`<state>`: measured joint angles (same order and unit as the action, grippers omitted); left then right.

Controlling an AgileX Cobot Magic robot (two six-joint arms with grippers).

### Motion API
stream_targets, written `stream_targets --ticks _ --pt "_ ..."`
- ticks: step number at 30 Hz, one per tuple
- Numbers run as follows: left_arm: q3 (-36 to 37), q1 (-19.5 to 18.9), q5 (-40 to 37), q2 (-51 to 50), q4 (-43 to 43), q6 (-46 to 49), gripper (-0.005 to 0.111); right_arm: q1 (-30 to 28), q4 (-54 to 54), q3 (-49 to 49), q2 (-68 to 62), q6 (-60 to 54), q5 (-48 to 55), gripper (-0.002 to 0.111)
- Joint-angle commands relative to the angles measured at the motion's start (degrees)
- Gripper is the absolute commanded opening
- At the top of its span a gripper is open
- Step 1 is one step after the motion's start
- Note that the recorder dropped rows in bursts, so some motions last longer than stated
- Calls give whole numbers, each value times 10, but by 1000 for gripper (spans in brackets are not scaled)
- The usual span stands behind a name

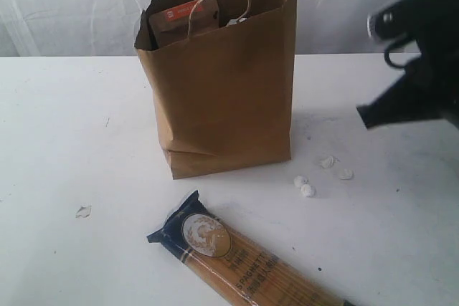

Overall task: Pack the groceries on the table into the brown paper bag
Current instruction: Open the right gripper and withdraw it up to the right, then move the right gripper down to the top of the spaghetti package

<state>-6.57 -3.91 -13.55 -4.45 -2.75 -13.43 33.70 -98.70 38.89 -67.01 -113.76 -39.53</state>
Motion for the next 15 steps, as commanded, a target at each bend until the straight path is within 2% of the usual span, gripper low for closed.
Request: stream_targets --ticks 1,3,5,6,7,8,9,10,11,13,15 --pt "3 0 3 4 0 -1 0 -1 -12 -51 8 -5 -30 1" --pt "3 0 3 4 0 -1 0 -1 -12 -61 20 87 -40 1" --pt "3 0 3 4 0 -1 0 -1 -12 -69 44 234 -43 1" --pt "3 0 3 4 0 -1 0 -1 -12 -76 75 402 -13 1" --pt "3 0 3 4 0 -1 0 -1 -12 -82 90 510 15 0" --pt "3 0 3 4 0 -1 0 -1 40 -100 113 742 59 0" --pt "3 0 3 4 0 -1 0 -1 110 -113 122 886 78 0" --pt "3 0 3 4 0 -1 0 -1 313 -138 130 1138 80 0" --pt "3 0 3 4 0 -1 0 -1 457 -147 132 1254 60 0" --pt "3 0 3 4 0 -1 0 -2 699 -157 132 1398 36 0" --pt "3 0 3 4 0 -1 0 -10 832 -139 132 1482 111 0"
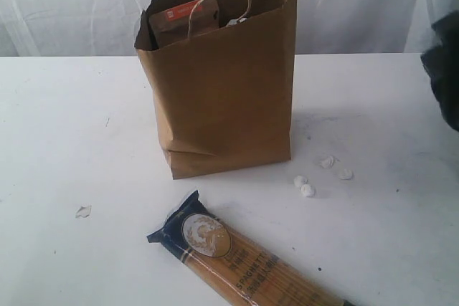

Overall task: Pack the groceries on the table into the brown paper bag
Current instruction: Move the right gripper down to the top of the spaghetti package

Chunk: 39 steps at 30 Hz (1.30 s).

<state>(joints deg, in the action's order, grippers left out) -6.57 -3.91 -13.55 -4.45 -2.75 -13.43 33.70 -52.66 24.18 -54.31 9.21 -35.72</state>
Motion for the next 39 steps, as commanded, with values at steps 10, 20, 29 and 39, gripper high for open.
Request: stream_targets --ticks 10,20,29,39 --pt "3 0 3 4 0 0 0 8 597 192 -19 84 540 0" --pt "3 0 3 4 0 0 0 116 407 331 -299 -251 843 0" --pt "3 0 3 4 0 0 0 154 412 385 -408 -300 848 11" --pt "29 0 -55 44 0 0 0 154 482 385 -408 -266 833 81"
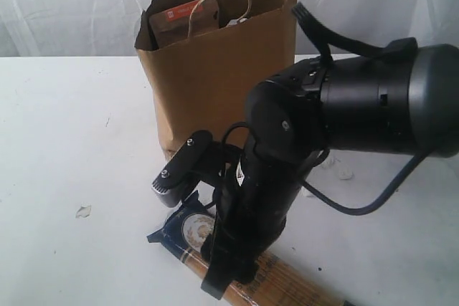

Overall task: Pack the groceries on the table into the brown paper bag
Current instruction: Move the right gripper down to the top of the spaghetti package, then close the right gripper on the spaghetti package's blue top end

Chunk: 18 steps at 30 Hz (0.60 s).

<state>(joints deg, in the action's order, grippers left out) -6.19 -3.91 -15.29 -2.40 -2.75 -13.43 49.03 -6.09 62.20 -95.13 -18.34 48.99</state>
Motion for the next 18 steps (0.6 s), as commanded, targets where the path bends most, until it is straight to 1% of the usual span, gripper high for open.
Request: stream_targets --ticks 1,4,6,8,13,16,18 --pt "38 0 -38 24 0 0 0 1 16 5 0 9 -20 81" --pt "62 0 -34 24 -1 2 0 1 15 5 -3 11 -45 81" --pt "62 0 1 24 5 2 0 1 15 5 -9 22 -65 81" --pt "62 0 19 24 5 2 0 1 10 5 -18 40 -93 81" --pt "62 1 20 24 5 2 0 1 21 5 -58 81 -162 81" --pt "62 2 20 24 5 2 0 1 35 5 -77 95 -170 81" --pt "62 13 20 24 5 2 0 1 51 5 -88 115 -171 81"
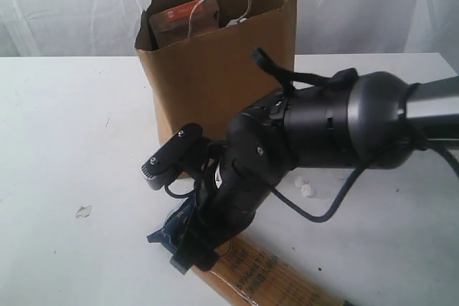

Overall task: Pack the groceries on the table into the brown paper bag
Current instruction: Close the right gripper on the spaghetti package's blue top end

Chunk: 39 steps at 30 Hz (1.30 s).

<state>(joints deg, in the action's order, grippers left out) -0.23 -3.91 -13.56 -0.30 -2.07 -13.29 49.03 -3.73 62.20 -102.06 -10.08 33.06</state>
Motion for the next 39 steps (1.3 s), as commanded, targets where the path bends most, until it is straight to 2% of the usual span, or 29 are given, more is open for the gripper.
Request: stream_targets --ticks 1,5,8,13,24,30,34,37,39 --pt "2 19 3 3 -2 0 0 1 44 5 -24 43 -15 81" --pt "2 47 3 3 -2 0 0 1 119 5 -40 101 -16 81" --pt "2 62 3 3 -2 0 0 1 128 5 -47 120 -19 81" --pt "2 80 3 3 -2 0 0 1 82 5 -54 117 -31 81" --pt "2 80 3 3 -2 0 0 1 33 7 -57 110 16 81" --pt "2 80 3 3 -2 0 0 1 -45 7 -71 27 15 80" --pt "2 80 3 3 -2 0 0 1 -41 7 -75 25 27 70" --pt "2 80 3 3 -2 0 0 1 -36 7 -75 25 43 53" --pt "2 80 3 3 -2 0 0 1 -31 7 -74 25 51 37"
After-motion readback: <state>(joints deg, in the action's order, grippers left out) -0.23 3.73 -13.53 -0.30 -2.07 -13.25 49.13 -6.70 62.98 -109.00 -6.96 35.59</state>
